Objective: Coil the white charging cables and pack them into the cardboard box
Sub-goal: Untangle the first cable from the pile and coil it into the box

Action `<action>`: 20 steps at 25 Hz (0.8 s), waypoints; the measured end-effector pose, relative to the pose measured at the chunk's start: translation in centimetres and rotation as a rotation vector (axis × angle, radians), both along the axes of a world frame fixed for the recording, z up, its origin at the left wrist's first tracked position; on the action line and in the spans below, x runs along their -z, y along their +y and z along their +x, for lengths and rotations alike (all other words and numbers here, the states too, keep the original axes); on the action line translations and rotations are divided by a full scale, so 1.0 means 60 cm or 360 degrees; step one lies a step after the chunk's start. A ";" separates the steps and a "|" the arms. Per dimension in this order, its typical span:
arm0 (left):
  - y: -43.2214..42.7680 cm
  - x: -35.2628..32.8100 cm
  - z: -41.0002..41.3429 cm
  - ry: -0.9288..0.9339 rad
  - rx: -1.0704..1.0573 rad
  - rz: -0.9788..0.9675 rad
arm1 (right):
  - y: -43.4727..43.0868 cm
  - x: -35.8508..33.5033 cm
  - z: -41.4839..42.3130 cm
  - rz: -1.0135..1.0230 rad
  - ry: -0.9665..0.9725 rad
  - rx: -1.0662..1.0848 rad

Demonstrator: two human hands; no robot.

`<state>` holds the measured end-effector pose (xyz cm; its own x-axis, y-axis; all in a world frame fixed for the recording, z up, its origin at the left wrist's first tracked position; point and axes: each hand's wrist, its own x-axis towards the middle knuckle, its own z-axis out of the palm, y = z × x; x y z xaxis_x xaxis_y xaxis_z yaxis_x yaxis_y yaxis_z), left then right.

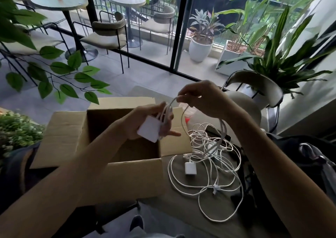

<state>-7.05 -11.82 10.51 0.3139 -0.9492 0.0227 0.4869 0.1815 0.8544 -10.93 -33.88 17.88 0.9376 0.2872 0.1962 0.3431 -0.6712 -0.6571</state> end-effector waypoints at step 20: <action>0.013 0.019 0.023 -0.1921 -0.1073 0.0673 | -0.015 0.052 -0.045 0.0756 0.0472 0.0010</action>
<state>-5.69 -11.06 9.37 0.6886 -0.6335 0.3529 -0.6314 -0.2846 0.7213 -13.65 -34.76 14.78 0.9737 0.2257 0.0301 0.0943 -0.2792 -0.9556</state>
